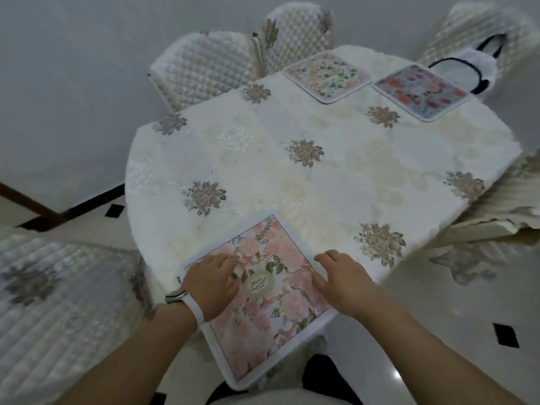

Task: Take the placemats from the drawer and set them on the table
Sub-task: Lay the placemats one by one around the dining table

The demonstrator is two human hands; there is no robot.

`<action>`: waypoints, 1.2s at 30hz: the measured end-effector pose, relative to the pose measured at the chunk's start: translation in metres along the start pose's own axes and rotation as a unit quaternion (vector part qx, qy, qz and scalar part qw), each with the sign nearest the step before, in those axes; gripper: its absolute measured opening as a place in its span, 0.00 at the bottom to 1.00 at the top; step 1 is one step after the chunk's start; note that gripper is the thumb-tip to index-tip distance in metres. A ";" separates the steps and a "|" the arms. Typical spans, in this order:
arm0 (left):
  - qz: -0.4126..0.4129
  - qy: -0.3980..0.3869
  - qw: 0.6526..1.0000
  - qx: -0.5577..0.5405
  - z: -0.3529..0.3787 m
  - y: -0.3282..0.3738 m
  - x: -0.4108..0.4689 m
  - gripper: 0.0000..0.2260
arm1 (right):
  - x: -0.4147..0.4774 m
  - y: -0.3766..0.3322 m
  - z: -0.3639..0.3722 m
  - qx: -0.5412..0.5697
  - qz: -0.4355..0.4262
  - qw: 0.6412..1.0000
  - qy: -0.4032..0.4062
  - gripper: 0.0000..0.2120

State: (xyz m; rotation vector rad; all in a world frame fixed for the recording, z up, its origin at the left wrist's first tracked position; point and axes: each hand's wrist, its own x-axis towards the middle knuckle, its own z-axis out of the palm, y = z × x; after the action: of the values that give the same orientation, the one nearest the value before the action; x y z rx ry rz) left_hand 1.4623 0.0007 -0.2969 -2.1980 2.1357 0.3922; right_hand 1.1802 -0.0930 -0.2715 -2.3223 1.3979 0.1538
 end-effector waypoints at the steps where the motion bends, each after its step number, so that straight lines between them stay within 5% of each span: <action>1: -0.033 0.000 0.999 -0.004 0.002 0.004 -0.003 0.19 | 0.012 0.009 -0.001 0.003 -0.015 1.000 -0.016 0.22; 6: -0.190 -0.003 0.979 -0.066 0.016 0.026 -0.022 0.17 | 0.057 0.041 -0.002 0.029 -0.047 0.994 -0.095 0.24; 9: -0.323 0.017 0.932 -0.161 0.023 0.044 -0.033 0.21 | 0.072 0.044 0.004 0.067 -0.038 0.987 -0.139 0.22; 13: -0.490 0.026 0.811 -0.317 0.038 0.060 -0.052 0.23 | 0.084 0.037 0.012 0.124 -0.022 0.978 -0.165 0.24; 18: -0.560 0.135 0.657 -0.487 0.037 0.087 -0.065 0.09 | 0.090 0.023 0.015 0.123 -0.005 0.975 -0.183 0.23; 27: -0.562 0.186 0.637 -0.494 0.045 0.086 -0.069 0.12 | 0.079 0.006 0.015 0.107 0.033 0.984 -0.141 0.23; 32: -0.528 0.175 0.626 -0.546 0.049 0.075 -0.061 0.17 | 0.079 0.006 0.013 0.215 0.106 0.962 -0.131 0.15; 36: -0.461 0.128 0.641 -0.601 0.053 0.068 -0.051 0.11 | 0.070 0.013 0.007 0.243 0.147 0.952 -0.114 0.06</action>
State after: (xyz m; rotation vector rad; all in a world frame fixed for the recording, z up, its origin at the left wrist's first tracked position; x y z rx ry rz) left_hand 1.3866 0.0588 -0.3273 -3.6381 0.1899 1.7781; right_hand 1.2043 -0.1526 -0.3031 -1.6386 1.4595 0.1394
